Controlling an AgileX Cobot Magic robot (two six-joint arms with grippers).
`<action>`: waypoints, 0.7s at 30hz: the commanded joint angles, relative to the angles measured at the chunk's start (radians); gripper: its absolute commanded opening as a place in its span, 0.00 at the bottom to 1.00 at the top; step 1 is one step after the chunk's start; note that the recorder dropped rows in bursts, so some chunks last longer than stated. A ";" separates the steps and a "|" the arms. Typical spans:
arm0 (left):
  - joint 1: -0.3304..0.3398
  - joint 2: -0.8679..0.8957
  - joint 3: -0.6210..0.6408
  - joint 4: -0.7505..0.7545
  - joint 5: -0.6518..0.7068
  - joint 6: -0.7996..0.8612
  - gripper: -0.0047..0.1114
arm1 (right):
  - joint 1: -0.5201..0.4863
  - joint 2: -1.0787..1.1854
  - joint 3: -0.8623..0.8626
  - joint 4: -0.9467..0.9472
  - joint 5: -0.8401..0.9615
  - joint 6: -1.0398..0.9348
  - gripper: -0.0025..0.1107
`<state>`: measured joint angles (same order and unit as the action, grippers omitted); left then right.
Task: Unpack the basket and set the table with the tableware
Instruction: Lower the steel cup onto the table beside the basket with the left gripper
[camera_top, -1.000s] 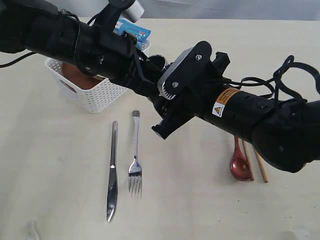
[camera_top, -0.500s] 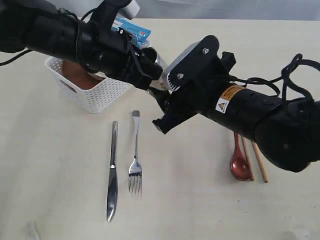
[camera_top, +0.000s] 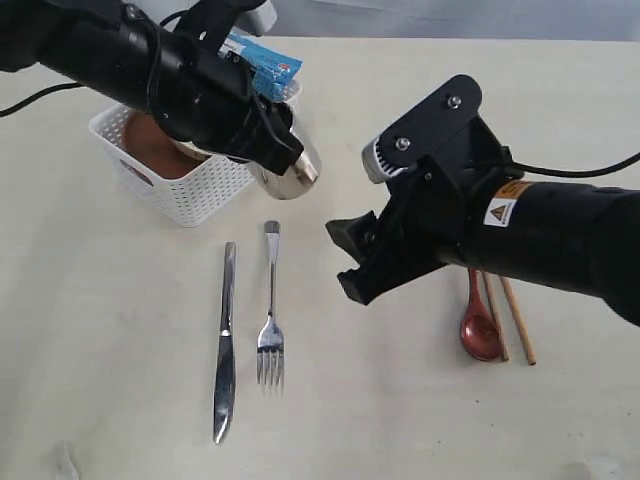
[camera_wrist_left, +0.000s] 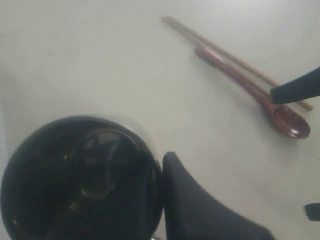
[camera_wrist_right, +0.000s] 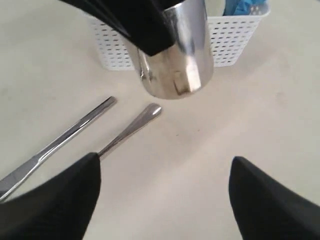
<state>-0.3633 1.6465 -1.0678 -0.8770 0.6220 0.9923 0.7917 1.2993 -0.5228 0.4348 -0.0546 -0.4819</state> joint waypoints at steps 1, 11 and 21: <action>-0.024 0.029 -0.045 0.182 0.017 -0.195 0.04 | 0.003 -0.084 0.002 0.013 0.113 -0.005 0.62; -0.095 0.219 -0.232 0.494 0.054 -0.514 0.04 | 0.003 -0.224 0.040 0.013 0.240 0.012 0.62; -0.091 0.267 -0.302 0.615 0.070 -0.598 0.04 | 0.003 -0.329 0.109 0.011 0.164 0.045 0.62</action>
<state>-0.4557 1.9148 -1.3597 -0.2925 0.6949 0.4083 0.7917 0.9953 -0.4174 0.4483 0.1282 -0.4530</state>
